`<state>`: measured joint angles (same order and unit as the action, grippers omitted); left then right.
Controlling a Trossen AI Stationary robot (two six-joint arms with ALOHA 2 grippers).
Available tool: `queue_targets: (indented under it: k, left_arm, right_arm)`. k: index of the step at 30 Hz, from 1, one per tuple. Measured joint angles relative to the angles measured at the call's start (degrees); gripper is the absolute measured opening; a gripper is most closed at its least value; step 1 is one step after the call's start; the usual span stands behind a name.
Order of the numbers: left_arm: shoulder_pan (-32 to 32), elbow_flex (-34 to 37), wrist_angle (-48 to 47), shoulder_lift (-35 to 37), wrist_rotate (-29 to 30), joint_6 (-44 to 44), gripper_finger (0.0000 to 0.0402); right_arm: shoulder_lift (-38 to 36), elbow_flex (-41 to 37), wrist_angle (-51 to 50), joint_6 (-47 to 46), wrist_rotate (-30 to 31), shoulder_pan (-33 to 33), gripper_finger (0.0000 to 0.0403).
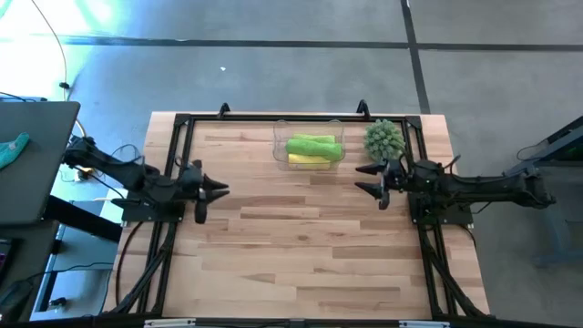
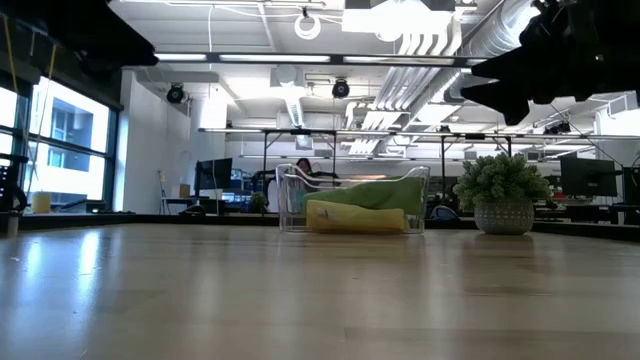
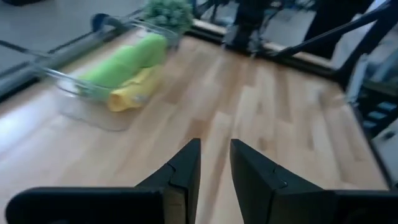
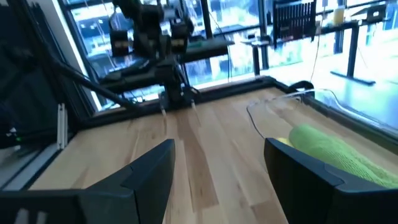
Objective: Roll microfiber towels into tight, uniform cylinder then place into a basket
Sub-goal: Return to Home Position
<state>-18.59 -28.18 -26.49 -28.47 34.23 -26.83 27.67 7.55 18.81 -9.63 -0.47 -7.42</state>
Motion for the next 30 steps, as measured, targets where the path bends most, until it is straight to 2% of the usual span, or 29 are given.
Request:
queue_targets:
  k: [7,14,20,26,30]
  left_arm:
    - [0.2,13.9,23.9,0.9,-4.3,3.5,0.0075]
    - [2.6,22.9,40.8,0.9,-6.0,4.5,0.0075]
    - [5.3,27.2,44.1,0.9,-6.2,2.5,0.0075]
    - [8.2,27.6,39.4,0.8,-0.7,1.4,0.0075]
    - [9.3,27.6,36.6,0.7,4.1,1.6,0.0075]
  right_arm:
    - [-0.4,-6.7,10.4,0.0,0.0,0.0,0.024]
    - [-0.3,-6.9,8.9,-0.5,0.0,0.0,0.024]
    - [-0.3,-6.9,5.6,-2.5,0.0,0.0,0.024]
    - [-0.3,-6.9,1.8,-7.0,0.0,0.0,0.024]
    - [-0.3,-6.9,-1.2,-6.5,0.0,0.0,0.024]
